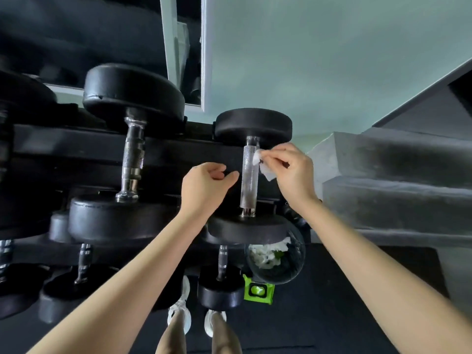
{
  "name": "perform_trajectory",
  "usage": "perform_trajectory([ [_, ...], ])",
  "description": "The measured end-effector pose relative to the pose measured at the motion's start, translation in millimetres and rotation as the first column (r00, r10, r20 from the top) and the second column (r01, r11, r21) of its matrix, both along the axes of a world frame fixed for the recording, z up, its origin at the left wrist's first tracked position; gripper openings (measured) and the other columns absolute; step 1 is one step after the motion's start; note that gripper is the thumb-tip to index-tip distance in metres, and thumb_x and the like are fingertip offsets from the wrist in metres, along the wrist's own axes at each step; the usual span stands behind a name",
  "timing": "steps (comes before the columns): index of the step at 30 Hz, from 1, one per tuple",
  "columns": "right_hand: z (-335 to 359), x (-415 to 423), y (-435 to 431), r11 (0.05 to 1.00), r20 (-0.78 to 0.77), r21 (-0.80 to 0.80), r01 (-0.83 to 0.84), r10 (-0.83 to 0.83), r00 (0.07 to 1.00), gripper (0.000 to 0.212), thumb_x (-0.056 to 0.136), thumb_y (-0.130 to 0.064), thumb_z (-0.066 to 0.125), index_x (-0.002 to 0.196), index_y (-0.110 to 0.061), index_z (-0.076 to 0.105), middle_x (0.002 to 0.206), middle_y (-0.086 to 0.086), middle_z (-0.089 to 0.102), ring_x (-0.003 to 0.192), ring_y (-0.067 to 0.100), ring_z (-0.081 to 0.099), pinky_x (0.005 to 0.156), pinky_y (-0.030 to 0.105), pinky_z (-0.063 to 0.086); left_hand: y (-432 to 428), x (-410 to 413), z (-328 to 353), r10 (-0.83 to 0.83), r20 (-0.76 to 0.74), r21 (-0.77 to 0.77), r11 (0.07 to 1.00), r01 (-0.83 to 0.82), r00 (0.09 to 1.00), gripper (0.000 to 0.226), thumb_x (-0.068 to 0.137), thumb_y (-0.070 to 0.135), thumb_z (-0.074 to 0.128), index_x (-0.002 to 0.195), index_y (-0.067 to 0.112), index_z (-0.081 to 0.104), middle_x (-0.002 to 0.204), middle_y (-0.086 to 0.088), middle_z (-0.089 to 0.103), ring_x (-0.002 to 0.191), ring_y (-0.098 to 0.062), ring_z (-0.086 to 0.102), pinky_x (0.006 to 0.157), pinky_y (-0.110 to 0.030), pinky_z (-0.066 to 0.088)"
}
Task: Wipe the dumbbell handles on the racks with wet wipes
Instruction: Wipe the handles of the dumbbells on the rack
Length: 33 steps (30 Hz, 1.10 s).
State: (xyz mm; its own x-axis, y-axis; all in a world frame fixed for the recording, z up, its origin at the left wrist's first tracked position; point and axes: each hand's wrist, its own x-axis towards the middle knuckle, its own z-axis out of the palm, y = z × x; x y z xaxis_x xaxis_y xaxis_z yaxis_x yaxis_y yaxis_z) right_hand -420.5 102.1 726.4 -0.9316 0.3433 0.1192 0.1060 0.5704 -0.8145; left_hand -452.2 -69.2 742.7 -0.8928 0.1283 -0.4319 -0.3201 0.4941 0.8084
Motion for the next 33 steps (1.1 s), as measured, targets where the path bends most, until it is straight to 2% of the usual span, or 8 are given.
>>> perform_trajectory([
  [5, -9, 7, -5, 0.994, 0.09, -0.098, -0.05, 0.059, 0.994, 0.012, 0.082, -0.005, 0.07, 0.093, -0.004, 0.074, 0.082, -0.002, 0.064, 0.078, 0.009, 0.061, 0.071, 0.02, 0.05, 34, -15, -7, 0.101, 0.017, 0.064, 0.993, -0.102, 0.995, 0.027, 0.081, 0.033, 0.072, 0.097, 0.011, 0.072, 0.095, 0.0, 0.072, 0.09, -0.016, 0.066, 0.086, -0.032, 0.053],
  [9, -11, 29, 8, 0.997, 0.189, -0.066, -0.046, 0.057, 0.98, 0.018, 0.082, 0.001, 0.068, 0.091, -0.013, 0.075, 0.079, -0.011, 0.063, 0.072, 0.001, 0.059, 0.067, 0.011, 0.045, 29, -26, 19, 0.186, -0.404, -0.048, 0.973, -0.224, 0.896, 0.029, 0.083, 0.04, 0.068, 0.097, 0.015, 0.064, 0.098, 0.001, 0.06, 0.085, -0.009, 0.054, 0.071, -0.011, 0.038],
  [12, -8, 24, 5, 0.996, 0.153, -0.069, 0.048, -0.037, 0.988, 0.013, 0.082, -0.006, 0.069, 0.093, -0.011, 0.075, 0.079, -0.012, 0.062, 0.072, 0.0, 0.059, 0.068, 0.013, 0.047, 35, -49, 36, -0.131, -0.657, -0.195, 0.981, 0.001, 0.742, 0.047, 0.08, 0.042, 0.071, 0.121, 0.021, 0.061, 0.117, -0.004, 0.053, 0.104, -0.016, 0.05, 0.087, -0.024, 0.04],
  [14, -9, 20, -2, 0.993, 0.13, -0.102, 0.064, -0.05, 0.99, 0.012, 0.083, -0.007, 0.069, 0.093, -0.01, 0.075, 0.079, -0.012, 0.062, 0.073, 0.0, 0.059, 0.069, 0.013, 0.048, 41, -67, 37, -0.488, -0.633, -0.464, 0.86, 0.21, 0.601, 0.057, 0.08, 0.045, 0.069, 0.132, 0.025, 0.055, 0.13, -0.006, 0.052, 0.116, -0.027, 0.048, 0.088, -0.036, 0.043],
  [17, -10, 16, -7, 0.964, 0.181, -0.185, 0.192, -0.159, 0.97, 0.013, 0.083, -0.005, 0.068, 0.093, -0.009, 0.075, 0.078, -0.01, 0.065, 0.076, 0.004, 0.062, 0.069, 0.013, 0.05, 39, -85, 39, -0.694, -0.494, -0.6, 0.708, 0.373, 0.523, 0.056, 0.084, 0.049, 0.062, 0.134, 0.024, 0.052, 0.121, -0.005, 0.058, 0.108, -0.031, 0.053, 0.081, -0.04, 0.048],
  [22, -11, 7, -6, 0.827, 0.401, -0.424, 0.368, -0.193, 0.896, 0.013, 0.083, -0.006, 0.068, 0.095, -0.011, 0.074, 0.081, -0.007, 0.068, 0.079, 0.003, 0.063, 0.062, 0.007, 0.046, 32, -92, 33, -0.709, -0.563, -0.562, 0.706, 0.432, 0.425, 0.051, 0.086, 0.04, 0.064, 0.128, 0.011, 0.057, 0.102, -0.011, 0.063, 0.091, -0.034, 0.057, 0.078, -0.037, 0.046],
  [27, -6, 5, -12, 0.882, 0.365, -0.364, 0.3, -0.162, 0.917, 0.013, 0.083, -0.007, 0.068, 0.091, -0.014, 0.075, 0.078, -0.013, 0.068, 0.08, 0.001, 0.064, 0.066, 0.008, 0.046, 12, -99, 23, -0.656, -0.596, -0.476, 0.753, 0.454, 0.463, 0.05, 0.081, 0.038, 0.068, 0.121, 0.01, 0.062, 0.096, -0.006, 0.064, 0.068, -0.019, 0.051, 0.072, -0.03, 0.044],
  [33, -1, -8, -22, 0.952, 0.189, -0.146, 0.268, -0.239, 0.952, 0.018, 0.086, -0.006, 0.06, 0.084, -0.014, 0.076, 0.075, -0.004, 0.069, 0.068, 0.005, 0.058, 0.06, 0.011, 0.039, 9, -101, 24, -0.642, -0.578, -0.45, 0.766, 0.459, 0.504, 0.05, 0.08, 0.039, 0.069, 0.122, 0.014, 0.062, 0.1, -0.003, 0.064, 0.067, -0.019, 0.053, 0.071, -0.026, 0.042],
])
